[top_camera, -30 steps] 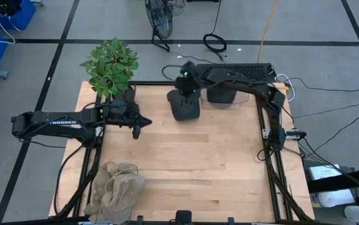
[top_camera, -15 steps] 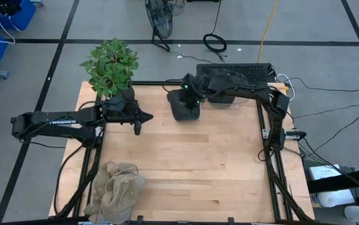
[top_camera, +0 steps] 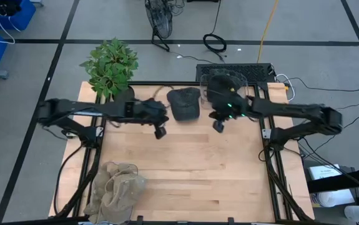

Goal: Pick & Place hat
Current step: Put the black cap into the top transparent bin

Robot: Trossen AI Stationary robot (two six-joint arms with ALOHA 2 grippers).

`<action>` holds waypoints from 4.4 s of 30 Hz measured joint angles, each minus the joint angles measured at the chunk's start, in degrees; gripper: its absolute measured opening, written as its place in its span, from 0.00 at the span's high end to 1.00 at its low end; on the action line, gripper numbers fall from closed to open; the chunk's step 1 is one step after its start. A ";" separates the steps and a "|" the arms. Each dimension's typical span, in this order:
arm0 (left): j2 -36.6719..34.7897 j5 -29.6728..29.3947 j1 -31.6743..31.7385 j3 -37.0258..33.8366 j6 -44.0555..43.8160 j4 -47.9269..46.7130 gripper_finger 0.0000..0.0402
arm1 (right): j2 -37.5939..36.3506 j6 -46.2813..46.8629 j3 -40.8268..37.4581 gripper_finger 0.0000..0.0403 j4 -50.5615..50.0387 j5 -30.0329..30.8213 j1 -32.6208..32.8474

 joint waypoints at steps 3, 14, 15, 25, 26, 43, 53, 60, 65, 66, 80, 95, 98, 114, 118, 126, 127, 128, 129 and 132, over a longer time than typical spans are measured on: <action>7.12 -0.99 0.37 6.69 2.99 -3.31 0.96 | -8.01 4.90 -6.86 1.00 5.26 0.52 1.78; 27.55 6.20 10.20 32.16 2.63 -22.30 0.74 | -17.93 13.24 -14.59 1.00 5.48 5.67 8.30; 28.91 7.41 11.33 33.93 2.24 -22.65 0.70 | -17.87 13.20 -14.61 1.00 5.57 5.69 8.55; 36.04 12.69 22.97 40.44 -8.23 -22.91 0.26 | -17.46 13.10 -14.59 1.00 6.06 6.09 8.61; 36.40 12.55 23.94 40.44 -9.92 -22.68 0.22 | -17.47 13.10 -14.59 1.00 6.04 6.11 8.61; 41.45 -0.33 23.71 40.31 -26.96 -23.50 0.01 | -17.45 10.69 -14.59 1.00 6.40 10.26 8.50; 46.59 -1.06 23.32 40.31 -35.92 -23.63 0.01 | -17.48 10.71 -14.55 1.00 6.60 10.20 8.59; 49.71 3.48 23.08 40.29 -36.21 -24.02 0.03 | -17.48 10.74 -14.55 1.00 7.05 10.13 8.59; 49.83 5.65 22.46 40.29 -36.15 -24.42 0.27 | -17.50 10.71 -14.55 1.00 7.08 10.04 8.59; 49.83 6.20 22.39 40.29 -36.11 -24.78 0.35 | -17.50 10.61 -14.55 1.00 7.18 10.04 8.59; 43.21 10.48 16.35 40.22 -33.65 -30.83 0.92 | -17.50 9.17 -14.55 1.00 7.48 10.13 8.59; 22.64 -32.42 0.18 40.35 -24.67 -26.25 0.93 | -17.63 11.93 -14.55 0.80 20.14 9.62 8.46; 22.49 -37.50 -1.50 40.35 -20.81 -25.08 0.95 | -17.65 12.25 -13.61 0.68 24.92 7.87 8.46; 22.59 -37.64 -2.10 40.33 -13.31 -24.30 0.96 | -3.02 -11.61 23.96 0.16 -10.14 11.73 5.30; 22.59 -37.03 -2.40 40.33 -9.48 -20.29 0.96 | 5.07 -16.60 34.22 0.15 -20.78 10.87 2.77; 22.59 -37.32 -3.54 40.31 -5.97 -18.61 0.94 | 14.03 -19.54 41.41 0.15 -27.17 4.05 0.07; 22.59 -37.44 -3.62 40.29 -5.71 -18.50 0.95 | 14.68 -19.18 41.41 0.16 -27.54 1.83 0.05; 22.59 -37.55 -3.66 40.28 -5.70 -18.49 0.95 | 15.36 -18.41 41.41 0.16 -27.74 -0.90 0.02; 22.59 -37.61 -3.65 40.24 -5.71 -18.41 0.96 | 15.97 -17.62 41.41 0.17 -27.68 -3.22 0.02; 22.59 -37.71 -3.65 40.24 -5.92 -18.04 0.96 | 17.15 -16.67 41.41 0.19 -27.31 -4.99 0.62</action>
